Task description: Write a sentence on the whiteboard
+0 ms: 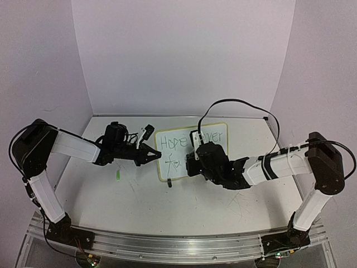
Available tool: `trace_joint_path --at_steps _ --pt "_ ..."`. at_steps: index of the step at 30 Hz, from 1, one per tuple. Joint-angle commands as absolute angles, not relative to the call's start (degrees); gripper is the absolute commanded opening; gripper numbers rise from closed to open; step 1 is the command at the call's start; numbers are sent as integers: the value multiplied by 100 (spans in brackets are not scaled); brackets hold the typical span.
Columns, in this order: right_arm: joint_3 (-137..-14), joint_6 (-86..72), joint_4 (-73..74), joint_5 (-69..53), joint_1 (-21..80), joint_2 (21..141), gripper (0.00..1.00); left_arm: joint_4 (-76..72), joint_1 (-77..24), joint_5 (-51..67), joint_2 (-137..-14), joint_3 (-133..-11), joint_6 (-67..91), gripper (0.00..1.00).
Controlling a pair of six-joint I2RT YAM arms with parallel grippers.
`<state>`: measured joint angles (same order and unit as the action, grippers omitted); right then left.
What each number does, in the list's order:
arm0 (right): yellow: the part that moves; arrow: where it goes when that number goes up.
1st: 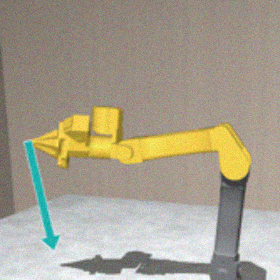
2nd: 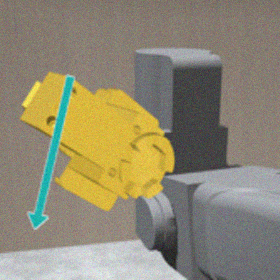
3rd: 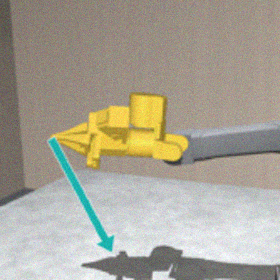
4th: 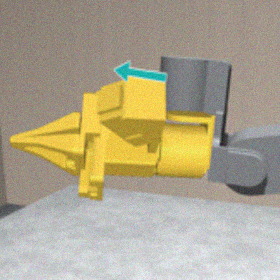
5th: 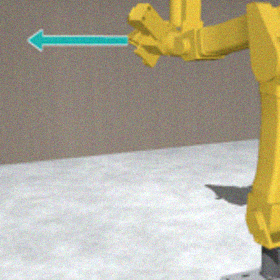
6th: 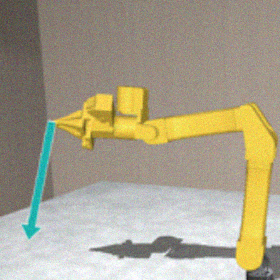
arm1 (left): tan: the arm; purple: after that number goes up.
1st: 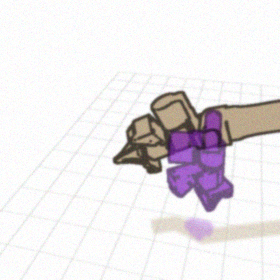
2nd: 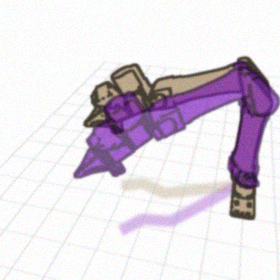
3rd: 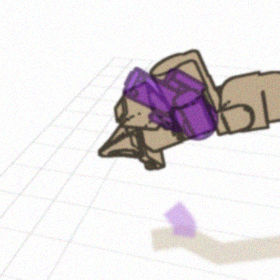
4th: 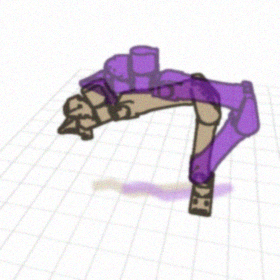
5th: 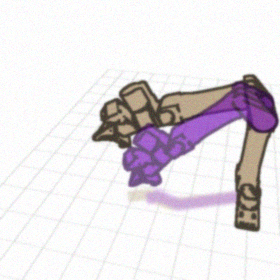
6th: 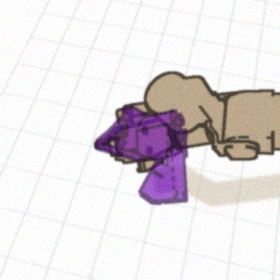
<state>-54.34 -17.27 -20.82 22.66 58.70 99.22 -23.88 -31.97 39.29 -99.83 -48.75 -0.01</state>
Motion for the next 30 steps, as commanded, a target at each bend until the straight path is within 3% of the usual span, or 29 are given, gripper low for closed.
trace_joint_path --at_steps 1,30 --pt "-5335 -1863 -2083 2497 5872 9778 0 -1837 -3109 2740 -10248 -4935 -573 0" --pt "-5880 -1649 -2266 2222 5903 10333 0 -1811 -3120 2744 -10222 -4926 -589 0"
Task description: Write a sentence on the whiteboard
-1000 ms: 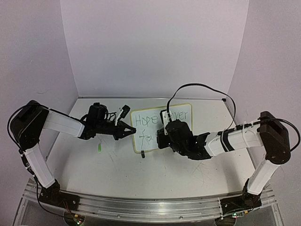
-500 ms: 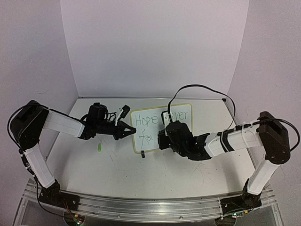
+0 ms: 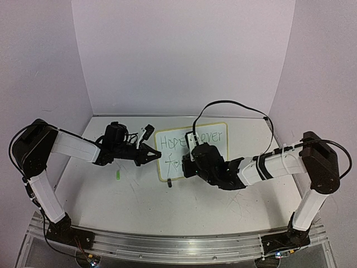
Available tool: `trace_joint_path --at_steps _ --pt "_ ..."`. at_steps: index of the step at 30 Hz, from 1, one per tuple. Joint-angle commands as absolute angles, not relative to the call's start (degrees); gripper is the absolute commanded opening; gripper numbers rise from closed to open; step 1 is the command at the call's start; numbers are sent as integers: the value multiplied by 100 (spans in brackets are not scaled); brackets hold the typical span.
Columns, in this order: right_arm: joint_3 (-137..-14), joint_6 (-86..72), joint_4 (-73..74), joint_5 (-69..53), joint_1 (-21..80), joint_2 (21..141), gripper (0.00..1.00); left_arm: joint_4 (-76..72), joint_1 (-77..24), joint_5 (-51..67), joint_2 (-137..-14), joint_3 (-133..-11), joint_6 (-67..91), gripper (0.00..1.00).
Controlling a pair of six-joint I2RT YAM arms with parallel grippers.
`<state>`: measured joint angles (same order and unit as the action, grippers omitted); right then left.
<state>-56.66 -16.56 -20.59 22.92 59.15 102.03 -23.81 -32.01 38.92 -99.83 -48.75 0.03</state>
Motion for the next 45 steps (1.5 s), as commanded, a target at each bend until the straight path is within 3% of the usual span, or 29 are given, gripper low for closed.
trace_joint_path --at_steps 1,22,45 --pt "-5871 -1672 -2250 2200 5915 10340 0 -1811 -3120 2743 -10222 -4928 -591 0" --pt "-5458 -1925 -2065 2432 5970 10269 0 -1799 -3121 2751 -10213 -4930 -592 0" --pt "-5893 -1391 -2167 2845 5674 9979 0 -1793 -3127 2771 -10241 -4955 -589 0"
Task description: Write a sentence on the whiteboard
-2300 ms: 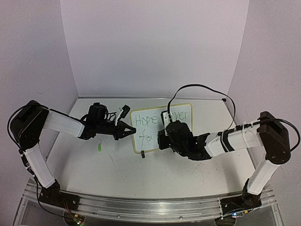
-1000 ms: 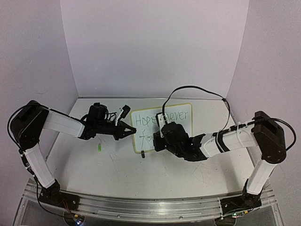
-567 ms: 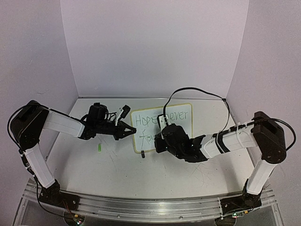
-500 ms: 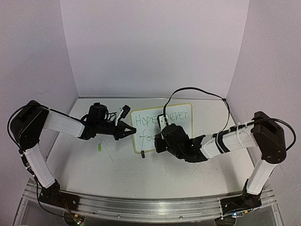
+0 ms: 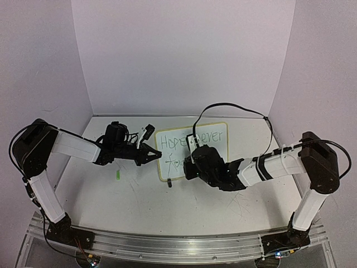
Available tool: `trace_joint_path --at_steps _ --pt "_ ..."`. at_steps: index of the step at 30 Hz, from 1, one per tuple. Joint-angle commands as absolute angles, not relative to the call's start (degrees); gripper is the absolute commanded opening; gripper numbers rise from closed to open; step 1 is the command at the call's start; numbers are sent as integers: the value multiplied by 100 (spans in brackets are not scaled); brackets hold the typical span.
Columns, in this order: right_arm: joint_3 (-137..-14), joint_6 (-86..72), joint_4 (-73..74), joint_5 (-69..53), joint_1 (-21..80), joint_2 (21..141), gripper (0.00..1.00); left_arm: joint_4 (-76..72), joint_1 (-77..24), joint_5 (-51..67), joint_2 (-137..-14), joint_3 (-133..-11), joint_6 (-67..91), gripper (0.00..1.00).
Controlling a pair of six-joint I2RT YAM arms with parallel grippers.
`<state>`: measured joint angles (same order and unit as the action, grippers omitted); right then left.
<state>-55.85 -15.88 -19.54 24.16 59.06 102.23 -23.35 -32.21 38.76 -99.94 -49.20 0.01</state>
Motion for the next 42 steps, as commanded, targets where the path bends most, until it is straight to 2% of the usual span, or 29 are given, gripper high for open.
trace_joint_path --at_steps 1,16,42 --pt "-5901 -1378 -2170 2854 5659 9968 0 -1793 -3128 2772 -10240 -4955 -589 0" --pt "-6026 -1211 -2196 2812 5611 9849 0 -1784 -3128 2765 -10261 -4962 -600 0" --pt "-5327 -1905 -2124 2503 5686 10006 0 -1776 -3129 2746 -10310 -4987 -608 0"
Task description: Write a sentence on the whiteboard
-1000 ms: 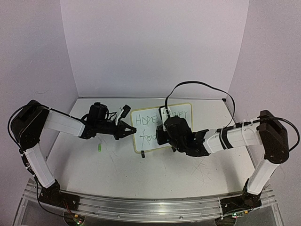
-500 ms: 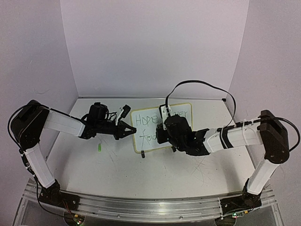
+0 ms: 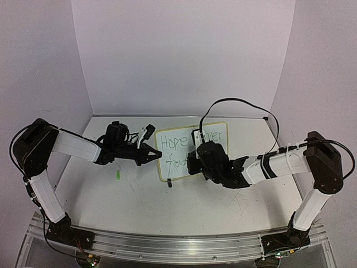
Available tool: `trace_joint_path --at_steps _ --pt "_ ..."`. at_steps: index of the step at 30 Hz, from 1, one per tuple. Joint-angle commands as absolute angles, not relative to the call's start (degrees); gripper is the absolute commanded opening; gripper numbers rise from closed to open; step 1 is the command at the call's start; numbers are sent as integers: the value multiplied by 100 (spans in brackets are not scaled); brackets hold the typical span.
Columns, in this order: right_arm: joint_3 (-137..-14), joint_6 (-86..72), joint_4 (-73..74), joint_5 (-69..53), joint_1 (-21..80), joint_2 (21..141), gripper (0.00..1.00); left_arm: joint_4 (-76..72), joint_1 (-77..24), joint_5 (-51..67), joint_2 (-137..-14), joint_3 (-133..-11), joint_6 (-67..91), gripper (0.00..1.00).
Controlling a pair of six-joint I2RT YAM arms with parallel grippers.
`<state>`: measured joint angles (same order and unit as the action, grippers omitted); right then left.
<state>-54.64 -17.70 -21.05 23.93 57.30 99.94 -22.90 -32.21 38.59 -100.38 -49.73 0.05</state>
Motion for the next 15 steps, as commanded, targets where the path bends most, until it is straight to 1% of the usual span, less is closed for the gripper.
trace_joint_path --at_steps 1,9,15 --pt "-5305 -1911 -2126 2508 5680 10019 0 -1776 -3129 2749 -10310 -4989 -612 0" --pt "-5229 -1898 -2117 2627 5686 10117 0 -1776 -3129 2734 -10315 -4990 -612 0" --pt "-5209 -1773 -1906 2820 5691 9884 0 -1770 -3129 2736 -10318 -4984 -607 0"
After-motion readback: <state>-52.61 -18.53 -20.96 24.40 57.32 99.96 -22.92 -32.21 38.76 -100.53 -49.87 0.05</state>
